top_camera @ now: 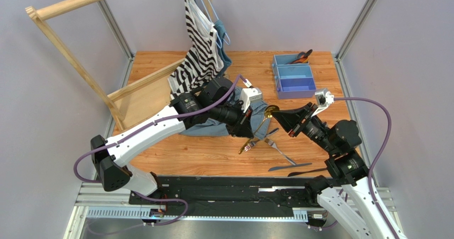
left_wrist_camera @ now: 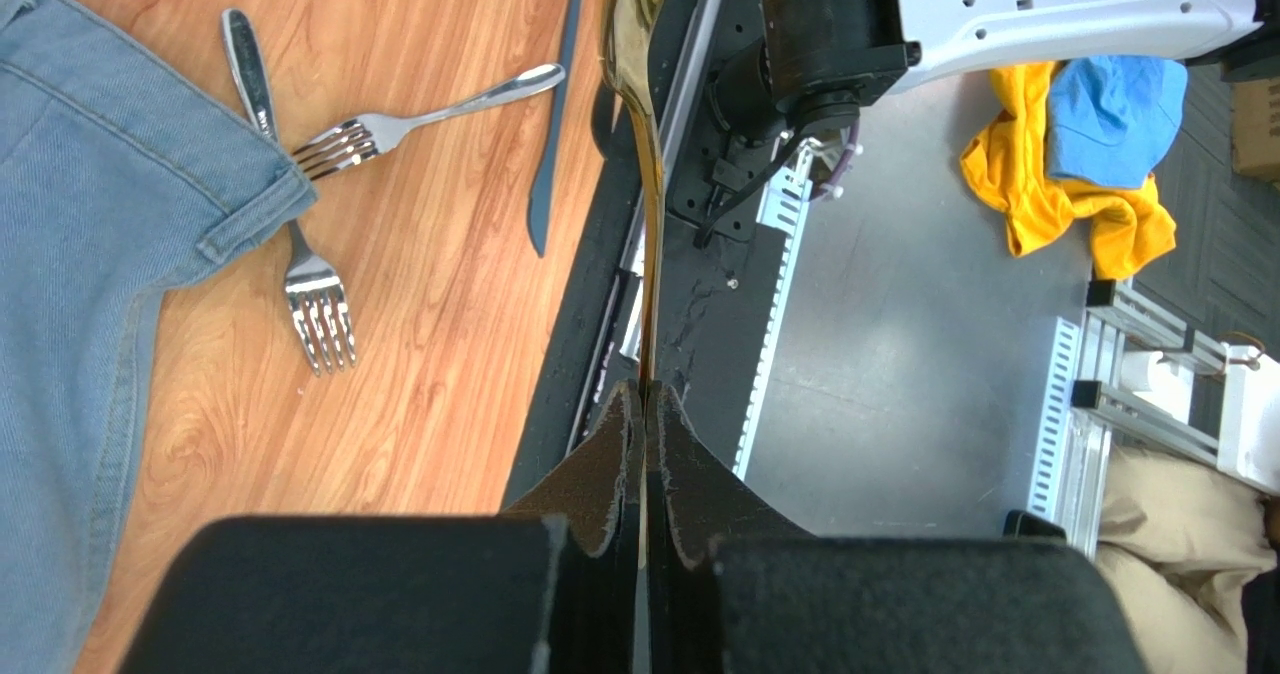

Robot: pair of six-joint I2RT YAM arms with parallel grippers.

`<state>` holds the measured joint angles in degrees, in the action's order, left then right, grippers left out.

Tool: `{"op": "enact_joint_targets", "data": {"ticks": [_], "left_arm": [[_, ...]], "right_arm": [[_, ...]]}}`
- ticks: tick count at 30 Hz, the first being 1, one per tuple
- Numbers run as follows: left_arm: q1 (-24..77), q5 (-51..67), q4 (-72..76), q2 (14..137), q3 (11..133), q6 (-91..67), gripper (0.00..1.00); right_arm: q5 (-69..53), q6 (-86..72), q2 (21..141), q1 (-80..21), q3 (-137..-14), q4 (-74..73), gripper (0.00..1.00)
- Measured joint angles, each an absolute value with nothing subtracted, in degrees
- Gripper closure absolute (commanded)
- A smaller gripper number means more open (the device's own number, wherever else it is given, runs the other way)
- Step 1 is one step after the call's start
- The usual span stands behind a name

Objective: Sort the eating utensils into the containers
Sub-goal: Pick up the spoon from the center of the board.

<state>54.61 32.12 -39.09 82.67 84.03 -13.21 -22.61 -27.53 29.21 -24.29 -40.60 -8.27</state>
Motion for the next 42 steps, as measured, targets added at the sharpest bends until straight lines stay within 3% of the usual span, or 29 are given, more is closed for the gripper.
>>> {"op": "enact_joint_targets", "data": {"ticks": [2,4,12,15,18,21,25,27,29,32,36,37,42], "left_arm": [[54.61,32.21,-39.00,82.46,84.01,-13.21,1.00],[54.61,32.34,-39.00,82.17,83.88,-13.21,1.00],[54.59,32.84,-38.89,81.89,82.67,-13.32,1.00],[54.59,33.39,-38.72,81.89,82.21,-13.37,1.00],[54.59,34.09,-38.63,81.89,81.95,-13.39,1.00],[54.59,34.52,-38.26,81.87,81.62,-13.54,1.00],[54.59,35.62,-37.87,81.84,81.25,-13.56,1.00],[54.61,35.92,-37.78,81.84,81.14,-13.56,1.00],[54.61,35.99,-37.87,81.76,80.99,-13.63,1.00],[54.59,35.42,-37.95,81.17,80.49,-13.78,0.90],[54.61,32.47,-37.78,80.05,80.23,-13.74,0.40],[54.65,31.51,-37.76,79.68,80.16,-13.69,0.34],[54.57,26.00,-37.56,77.52,80.16,-13.76,0.23]], "right_arm": [[-22.35,-27.46,29.23,-24.29,-40.53,-8.19,0.48],[-21.61,-27.11,29.36,-24.29,-40.38,-8.14,0.36],[-21.19,-26.96,29.85,-24.27,-39.07,-6.46,0.41],[-22.39,-27.59,29.71,-24.27,-37.71,-4.45,0.45],[-24.34,-28.21,29.28,-24.27,-36.38,-1.76,0.62],[-26.04,-28.99,29.10,-24.27,-35.73,0.62,0.66],[-27.40,-29.61,29.34,-24.27,-35.33,2.94,0.92],[-27.92,-30.06,29.71,-24.25,-35.07,4.40,1.00],[-28.45,-30.15,30.28,-24.18,-34.94,4.97,1.00],[-28.40,-30.11,30.55,-24.16,-34.74,4.99,1.00],[-27.62,-30.00,30.48,-24.18,-34.74,4.80,1.00],[-27.49,-30.00,30.48,-24.18,-34.74,4.58,1.00],[-25.56,-29.95,29.82,-24.18,-34.74,2.92,1.00]]}}
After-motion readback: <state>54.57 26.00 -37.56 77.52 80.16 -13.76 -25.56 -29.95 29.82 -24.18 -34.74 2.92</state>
